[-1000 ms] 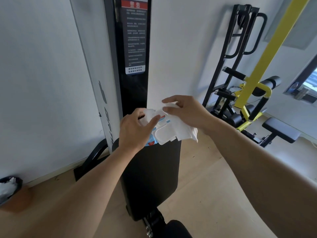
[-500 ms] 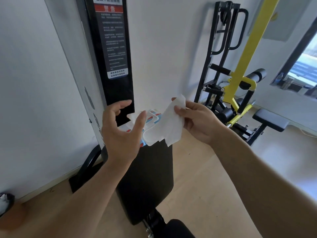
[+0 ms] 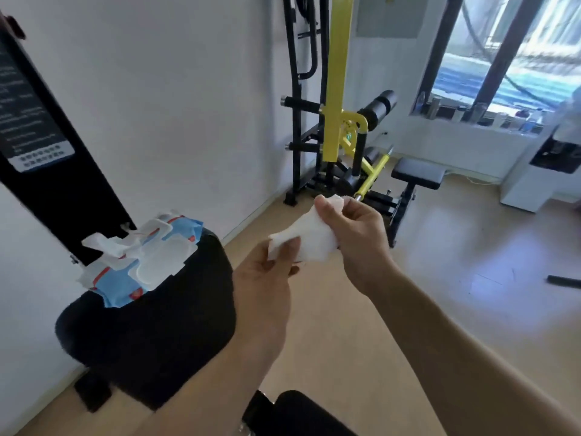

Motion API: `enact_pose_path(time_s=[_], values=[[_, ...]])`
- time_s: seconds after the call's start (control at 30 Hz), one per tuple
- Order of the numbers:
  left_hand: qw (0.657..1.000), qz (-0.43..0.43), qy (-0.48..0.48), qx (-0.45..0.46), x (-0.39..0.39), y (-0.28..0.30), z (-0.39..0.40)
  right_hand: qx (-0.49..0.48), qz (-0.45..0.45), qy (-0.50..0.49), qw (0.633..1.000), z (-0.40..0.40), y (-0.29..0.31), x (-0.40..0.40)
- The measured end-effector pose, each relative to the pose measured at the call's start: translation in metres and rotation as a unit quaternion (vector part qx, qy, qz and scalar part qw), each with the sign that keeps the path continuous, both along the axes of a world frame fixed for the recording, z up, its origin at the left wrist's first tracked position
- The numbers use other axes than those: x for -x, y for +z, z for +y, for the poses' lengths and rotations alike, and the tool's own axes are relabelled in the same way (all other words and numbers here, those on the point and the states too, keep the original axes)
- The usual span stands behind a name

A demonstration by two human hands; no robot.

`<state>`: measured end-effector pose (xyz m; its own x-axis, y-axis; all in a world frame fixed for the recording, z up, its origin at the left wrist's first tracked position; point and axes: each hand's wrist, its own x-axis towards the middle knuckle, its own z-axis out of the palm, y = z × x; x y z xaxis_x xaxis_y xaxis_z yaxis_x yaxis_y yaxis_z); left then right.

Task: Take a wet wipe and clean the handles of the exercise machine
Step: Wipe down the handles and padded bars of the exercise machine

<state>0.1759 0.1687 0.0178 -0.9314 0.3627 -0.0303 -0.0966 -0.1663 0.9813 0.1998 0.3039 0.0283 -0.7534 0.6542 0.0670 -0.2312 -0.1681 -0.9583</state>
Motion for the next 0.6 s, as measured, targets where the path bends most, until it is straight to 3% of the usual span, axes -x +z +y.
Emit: enact_pose_path(time_s=[0.17, 0.37, 0.5, 0.6], values=[[0.998, 0.027, 0.037, 0.043, -0.027, -0.019, 0.075, -0.017, -0.023, -0.041, 0.999, 0.076, -0.029, -0.044], [0.997, -0.046, 0.042, 0.043, -0.078, -0.051, 0.19, -0.002, -0.086, -0.03, 0.996, 0.187, -0.064, -0.096], [0.994, -0.109, 0.013, 0.008, -0.1, -0.064, 0.256, 0.006, -0.141, 0.079, 0.987, 0.255, -0.069, -0.132], [0.991, -0.131, -0.005, -0.008, -0.103, -0.062, 0.291, -0.078, -0.187, 0.139, 0.969, 0.293, -0.073, -0.146]])
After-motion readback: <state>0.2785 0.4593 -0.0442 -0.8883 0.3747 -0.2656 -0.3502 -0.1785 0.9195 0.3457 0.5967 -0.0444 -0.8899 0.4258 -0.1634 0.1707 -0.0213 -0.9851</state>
